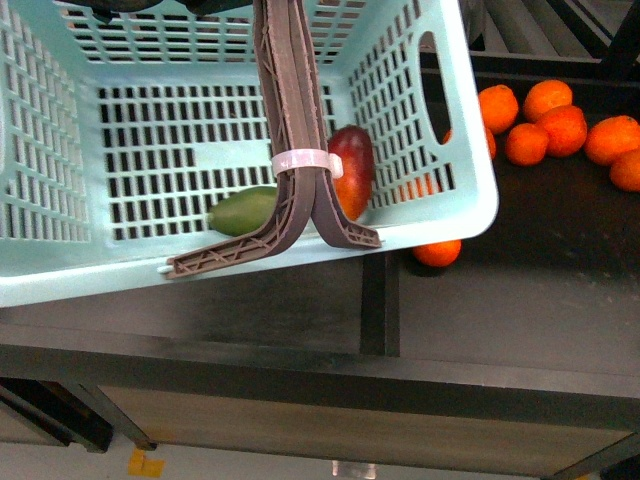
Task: Pick mango and avocado into basket
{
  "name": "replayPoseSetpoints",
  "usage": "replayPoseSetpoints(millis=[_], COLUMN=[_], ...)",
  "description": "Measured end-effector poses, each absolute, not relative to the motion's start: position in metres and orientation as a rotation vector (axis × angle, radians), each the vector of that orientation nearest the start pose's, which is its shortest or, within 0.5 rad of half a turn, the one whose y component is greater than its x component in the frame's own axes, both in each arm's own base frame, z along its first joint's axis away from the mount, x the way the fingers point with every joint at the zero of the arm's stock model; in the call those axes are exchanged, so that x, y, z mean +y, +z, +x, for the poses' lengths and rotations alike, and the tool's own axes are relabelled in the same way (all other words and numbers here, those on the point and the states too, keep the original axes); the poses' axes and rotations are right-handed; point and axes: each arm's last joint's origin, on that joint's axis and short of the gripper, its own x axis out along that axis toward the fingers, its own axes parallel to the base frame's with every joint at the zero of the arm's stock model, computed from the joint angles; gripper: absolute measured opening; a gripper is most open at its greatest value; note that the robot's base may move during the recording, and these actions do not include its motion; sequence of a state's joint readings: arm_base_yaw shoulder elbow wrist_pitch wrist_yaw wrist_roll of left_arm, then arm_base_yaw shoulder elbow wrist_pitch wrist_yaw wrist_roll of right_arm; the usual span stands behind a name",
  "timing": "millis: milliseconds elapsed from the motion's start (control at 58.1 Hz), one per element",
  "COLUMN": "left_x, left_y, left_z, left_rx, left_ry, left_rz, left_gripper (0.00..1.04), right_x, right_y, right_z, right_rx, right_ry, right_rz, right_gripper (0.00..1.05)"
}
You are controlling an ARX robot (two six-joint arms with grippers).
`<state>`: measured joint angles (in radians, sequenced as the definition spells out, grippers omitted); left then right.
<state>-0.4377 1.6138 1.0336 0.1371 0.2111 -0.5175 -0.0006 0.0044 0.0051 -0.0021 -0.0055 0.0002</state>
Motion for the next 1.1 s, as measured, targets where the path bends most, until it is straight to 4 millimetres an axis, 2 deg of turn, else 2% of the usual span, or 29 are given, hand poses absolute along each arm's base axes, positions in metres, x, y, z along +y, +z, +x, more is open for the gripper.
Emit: replayPoseSetpoints(millis=[482, 809, 1101], left_x=[-0.1662, -0.1613, -0.1624], left_y=[0.2420, 0.2419, 0.2419], left_z=[0.3144, 0.3172, 0.3165], left_rx=[0.628, 0.611, 0.618], left_ry=[-0.583, -0.531, -0.552], left_rz=[-0.448, -0.443, -0.446], left_gripper=[0.06, 0.06, 0.06], right_x=[0.0000, 0.0000, 0.0000], right_y=[0.1647, 0.1647, 0.1647], right_z=[0.0977, 0.0977, 0.0977], right_rx=[0.001, 0.001, 0.001], right_ry=[0.001, 0.001, 0.001], right_rz=[0.000, 0.000, 0.000], right_gripper=[0.97, 0.97, 0.97])
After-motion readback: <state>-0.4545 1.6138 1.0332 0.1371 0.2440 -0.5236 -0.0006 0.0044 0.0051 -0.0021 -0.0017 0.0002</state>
